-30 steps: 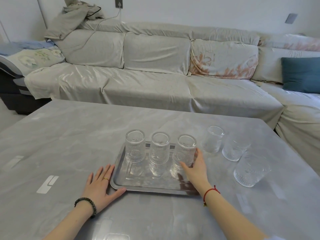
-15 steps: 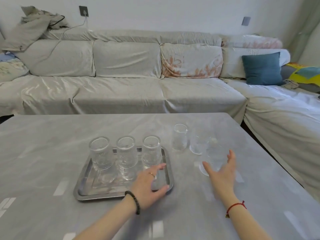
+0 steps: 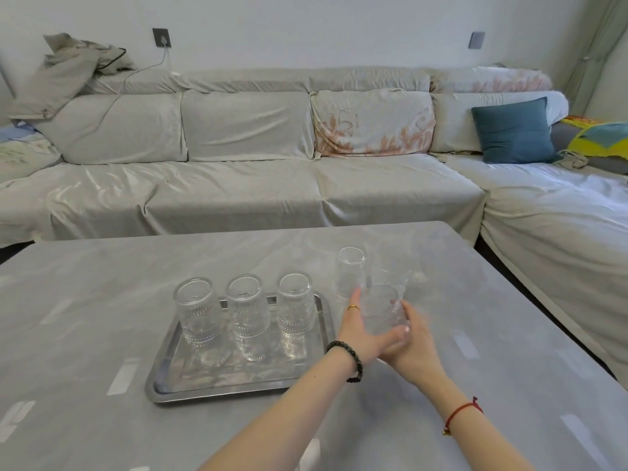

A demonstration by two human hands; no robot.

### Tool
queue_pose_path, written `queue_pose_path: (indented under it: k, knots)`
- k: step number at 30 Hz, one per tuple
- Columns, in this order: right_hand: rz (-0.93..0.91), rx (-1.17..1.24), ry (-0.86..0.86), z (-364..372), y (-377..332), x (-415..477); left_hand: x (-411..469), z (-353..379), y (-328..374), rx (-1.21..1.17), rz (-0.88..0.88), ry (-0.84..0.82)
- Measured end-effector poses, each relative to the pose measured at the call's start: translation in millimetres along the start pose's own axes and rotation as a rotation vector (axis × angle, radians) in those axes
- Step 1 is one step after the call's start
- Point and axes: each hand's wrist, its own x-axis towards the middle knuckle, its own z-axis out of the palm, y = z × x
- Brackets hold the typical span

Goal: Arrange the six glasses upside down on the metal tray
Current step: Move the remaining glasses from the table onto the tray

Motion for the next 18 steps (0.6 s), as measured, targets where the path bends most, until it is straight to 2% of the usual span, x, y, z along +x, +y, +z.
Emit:
queue_pose_path:
  k: [3, 6, 9, 12, 16, 18]
  knots:
    - [-0.158, -0.075, -0.131, -1.3, -29.8, -12.1, -11.3, -24.8, -2.7, -0.258, -0.054, 0.169]
    - [-0.309, -0.172, -0.29, -0.5, -64.8, -21.5, -31.0, -60.4, -10.6, -0.454, -0.141, 0.155]
    - [-0.363, -0.026, -0.276, 20.0, -98.1, -30.3, -50.2, -94.3, -22.3, -0.711, -0.267, 0.095]
    - [-0.292, 0.165, -0.232, 59.1, -121.8, -35.8, -65.2, -124.1, -33.7, -0.921, -0.386, 0.134]
    - [-0.163, 0.266, -0.243, 114.3, -141.5, -41.0, -79.7, -166.9, -46.4, -0.835, -0.412, 0.117]
    - [-0.145, 0.258, -0.233, 136.3, -151.8, -42.7, -82.9, -190.2, -51.8, -0.586, -0.274, 0.238]
